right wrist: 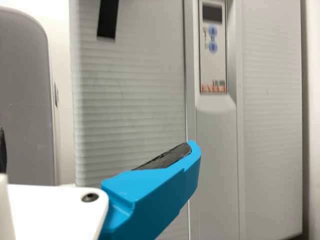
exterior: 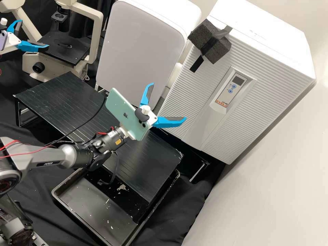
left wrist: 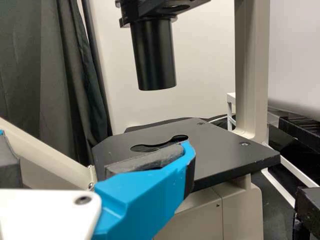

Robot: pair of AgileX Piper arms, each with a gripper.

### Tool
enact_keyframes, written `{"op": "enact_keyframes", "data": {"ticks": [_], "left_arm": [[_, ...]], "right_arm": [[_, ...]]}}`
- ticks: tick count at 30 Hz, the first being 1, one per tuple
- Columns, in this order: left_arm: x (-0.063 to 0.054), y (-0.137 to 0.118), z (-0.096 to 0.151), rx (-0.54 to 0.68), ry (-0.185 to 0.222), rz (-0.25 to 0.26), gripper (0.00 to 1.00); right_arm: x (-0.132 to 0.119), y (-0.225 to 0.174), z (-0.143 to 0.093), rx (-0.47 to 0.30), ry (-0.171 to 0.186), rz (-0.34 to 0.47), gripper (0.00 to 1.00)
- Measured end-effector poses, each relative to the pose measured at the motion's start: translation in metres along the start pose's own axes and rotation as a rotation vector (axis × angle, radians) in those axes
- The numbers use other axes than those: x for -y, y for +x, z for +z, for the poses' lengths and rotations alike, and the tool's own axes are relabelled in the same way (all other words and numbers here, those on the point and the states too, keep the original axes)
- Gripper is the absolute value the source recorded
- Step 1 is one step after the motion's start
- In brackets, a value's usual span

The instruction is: Open the incubator door

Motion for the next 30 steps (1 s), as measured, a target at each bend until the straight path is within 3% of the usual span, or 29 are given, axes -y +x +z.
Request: {"op": "enact_keyframes", "data": {"ticks": [6, 10, 11, 18, 24, 30], "left_arm": [[0.000, 0.000, 0.000, 0.000, 0.000, 0.000, 1.00], [0.000, 0.000, 0.000, 0.000, 0.000, 0.000, 1.00], [0.000, 0.000, 0.000, 0.000, 0.000, 0.000, 1.00], [0.000, 0.000, 0.000, 0.000, 0.000, 0.000, 1.00], [0.000, 0.000, 0.000, 0.000, 0.000, 0.000, 1.00], [0.000, 0.000, 0.000, 0.000, 0.000, 0.000, 1.00]], "right_arm": [[-0.004, 0.008, -0.017, 0.035, 0.016, 0.029, 1.00], [-0.006, 0.014, -0.032, 0.112, 0.017, 0.096, 1.00], [-0.006, 0.015, -0.036, 0.152, 0.031, 0.126, 1.00], [0.005, 0.013, -0.065, 0.229, 0.006, 0.142, 1.00], [0.008, 0.005, -0.099, 0.174, -0.080, 0.207, 1.00], [0.006, 0.003, -0.115, 0.159, -0.115, 0.244, 1.00]]}}
